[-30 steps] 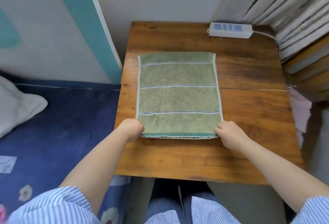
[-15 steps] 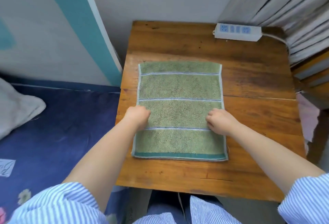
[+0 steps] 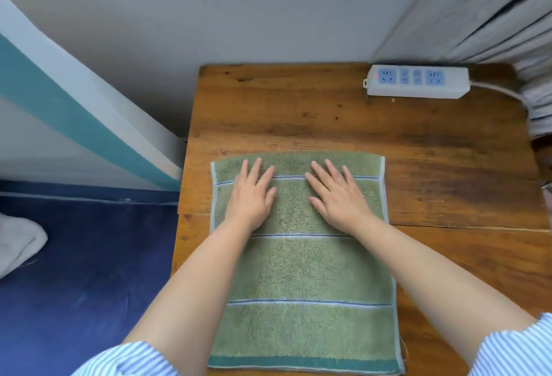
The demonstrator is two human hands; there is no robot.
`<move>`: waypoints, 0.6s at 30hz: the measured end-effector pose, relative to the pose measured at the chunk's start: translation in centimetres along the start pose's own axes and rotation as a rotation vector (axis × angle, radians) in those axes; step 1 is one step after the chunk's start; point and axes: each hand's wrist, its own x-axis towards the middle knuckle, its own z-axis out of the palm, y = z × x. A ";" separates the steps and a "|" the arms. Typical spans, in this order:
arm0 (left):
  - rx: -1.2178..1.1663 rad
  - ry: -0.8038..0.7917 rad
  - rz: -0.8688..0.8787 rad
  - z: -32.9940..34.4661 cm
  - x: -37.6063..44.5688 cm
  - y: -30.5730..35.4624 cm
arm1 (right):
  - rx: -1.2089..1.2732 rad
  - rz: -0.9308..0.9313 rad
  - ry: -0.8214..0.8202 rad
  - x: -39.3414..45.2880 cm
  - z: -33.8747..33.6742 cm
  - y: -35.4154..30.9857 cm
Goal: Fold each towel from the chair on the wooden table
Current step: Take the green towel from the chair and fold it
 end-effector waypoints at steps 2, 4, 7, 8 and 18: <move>0.067 0.011 -0.030 0.4 0.8 -1.4 | 0.002 0.024 -0.017 0.5 0.2 1.8; 0.118 0.010 -0.081 0.5 1.2 -3.5 | -0.018 0.063 -0.024 0.3 0.0 4.4; 0.090 -0.005 -0.165 -0.1 1.6 -6.8 | 0.008 0.217 -0.019 -0.4 -0.5 8.9; 0.099 0.003 -0.181 -0.4 1.7 -7.5 | 0.029 0.284 -0.014 -0.8 -0.8 10.1; 0.170 0.134 -0.040 -3.3 3.9 -6.7 | 0.180 0.261 0.192 -0.4 -3.6 9.6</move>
